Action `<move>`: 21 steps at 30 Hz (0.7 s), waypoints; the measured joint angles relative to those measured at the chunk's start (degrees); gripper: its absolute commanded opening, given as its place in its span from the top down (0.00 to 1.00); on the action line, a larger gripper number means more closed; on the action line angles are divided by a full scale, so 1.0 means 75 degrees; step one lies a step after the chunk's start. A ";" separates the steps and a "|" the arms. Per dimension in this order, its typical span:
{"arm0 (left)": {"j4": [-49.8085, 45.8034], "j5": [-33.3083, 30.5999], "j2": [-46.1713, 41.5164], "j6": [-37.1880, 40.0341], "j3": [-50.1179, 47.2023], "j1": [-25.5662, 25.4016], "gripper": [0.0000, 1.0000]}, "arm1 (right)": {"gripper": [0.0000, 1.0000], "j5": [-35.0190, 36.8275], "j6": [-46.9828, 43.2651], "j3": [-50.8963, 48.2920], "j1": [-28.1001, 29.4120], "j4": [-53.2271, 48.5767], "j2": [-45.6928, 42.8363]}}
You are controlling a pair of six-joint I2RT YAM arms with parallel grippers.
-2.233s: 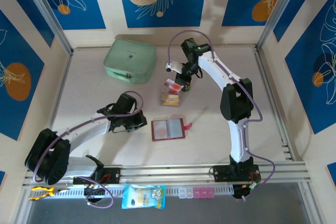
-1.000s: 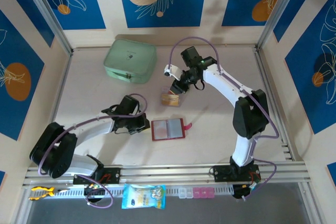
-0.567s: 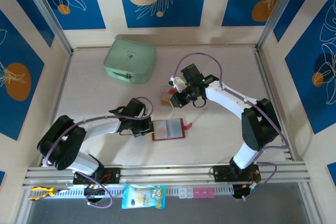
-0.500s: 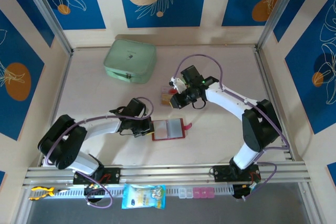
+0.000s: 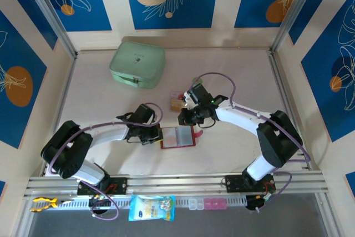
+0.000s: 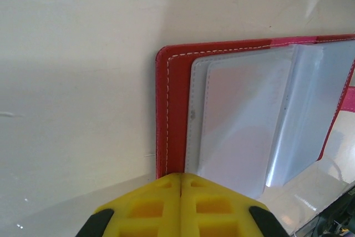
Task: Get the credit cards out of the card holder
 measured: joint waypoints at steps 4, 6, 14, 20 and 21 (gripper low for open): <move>-0.0076 -0.0050 0.0000 0.0000 0.0000 -0.0003 1.00 | 0.90 -0.0297 0.0565 -0.0003 0.0184 0.0020 0.0204; -0.0085 -0.0055 0.0000 0.0000 0.0000 -0.0003 1.00 | 0.86 -0.0344 0.0749 -0.0003 0.0289 0.0017 0.0402; -0.0157 -0.0058 0.0000 0.0000 0.0000 -0.0003 1.00 | 0.73 -0.0446 0.1256 0.0052 0.0662 0.0058 0.0854; -0.0169 -0.0058 0.0000 0.0000 0.0000 -0.0003 1.00 | 0.72 -0.0449 0.1413 0.0204 0.0813 0.0140 0.1247; -0.0175 -0.0058 0.0000 0.0000 0.0000 -0.0003 1.00 | 0.72 -0.0434 0.1445 0.0221 0.0836 0.0149 0.1294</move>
